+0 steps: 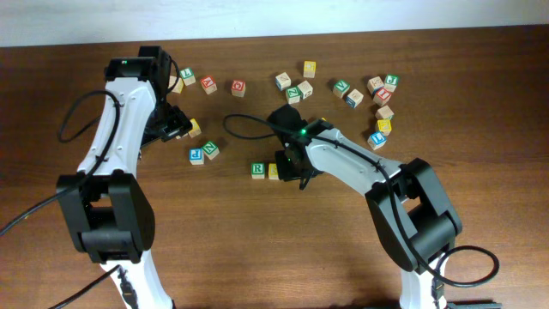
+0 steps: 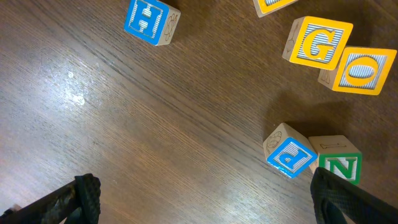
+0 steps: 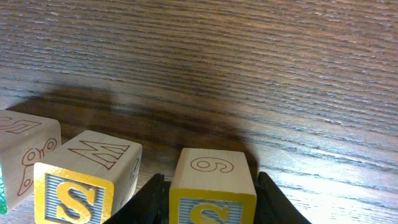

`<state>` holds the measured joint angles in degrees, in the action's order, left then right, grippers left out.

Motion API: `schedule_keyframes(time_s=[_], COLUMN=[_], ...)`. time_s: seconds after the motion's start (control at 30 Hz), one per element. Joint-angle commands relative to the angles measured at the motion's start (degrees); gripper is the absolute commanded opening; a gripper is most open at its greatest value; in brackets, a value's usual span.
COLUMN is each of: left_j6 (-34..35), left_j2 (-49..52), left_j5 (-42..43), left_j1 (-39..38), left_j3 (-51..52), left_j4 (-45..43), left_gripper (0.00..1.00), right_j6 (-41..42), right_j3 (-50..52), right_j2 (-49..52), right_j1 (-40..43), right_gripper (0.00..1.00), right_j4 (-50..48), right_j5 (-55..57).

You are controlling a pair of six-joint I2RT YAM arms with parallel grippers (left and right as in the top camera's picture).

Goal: Spell out RSS
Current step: 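Carry the yellow S block left and set it right of the first S, then open the right gripper and lift it away to the right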

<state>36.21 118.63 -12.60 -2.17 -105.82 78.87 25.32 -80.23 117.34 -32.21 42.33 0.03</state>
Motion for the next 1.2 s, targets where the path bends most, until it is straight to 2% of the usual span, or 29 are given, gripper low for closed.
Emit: schedule_keyframes(time_s=[0.0,0.03,0.2,0.27,0.33,0.47,0.7,1.0,1.17], left_j6=[0.2,0.2,0.2,0.2,0.2,0.2,0.2,0.2,0.2], left_j2=[0.6,0.6,0.6,0.6,0.6,0.6,0.6,0.6,0.6], left_j5=[-0.2,-0.2,-0.2,-0.2,-0.2,-0.2,-0.2,-0.2,-0.2], left_j1=[0.2,0.2,0.1,0.1,0.1,0.1,0.1,0.1,0.1], left_j3=[0.2,0.2,0.2,0.2,0.2,0.2,0.2,0.2,0.2], left_j4=[0.0,0.0,0.0,0.0,0.0,0.0,0.0,0.0,0.0], left_gripper=[0.99,0.99,0.99,0.99,0.99,0.99,0.99,0.99,0.99], right_j6=[0.2,0.3,0.7,0.5,0.5,0.5,0.5,0.0,0.0], right_j3=[0.5,0.5,0.5,0.5,0.3,-2.1,-8.4,-19.3,-20.3], right_j2=[0.6,0.6,0.6,0.6,0.6,0.5,0.0,-3.6,-11.5], right_j1=[-0.4,-0.4,-0.4,-0.4,-0.4,-0.4,0.1,6.1,8.7], right_gripper=[0.26,0.23,0.25,0.32,0.44,0.47,0.48,0.48,0.49], right_j4=[-0.2,-0.2,-0.2,-0.2,-0.2,1.4,7.7,21.9,29.4], right_j5=[0.4,0.4,0.2,0.3,0.3,0.3,0.7,0.7,0.7])
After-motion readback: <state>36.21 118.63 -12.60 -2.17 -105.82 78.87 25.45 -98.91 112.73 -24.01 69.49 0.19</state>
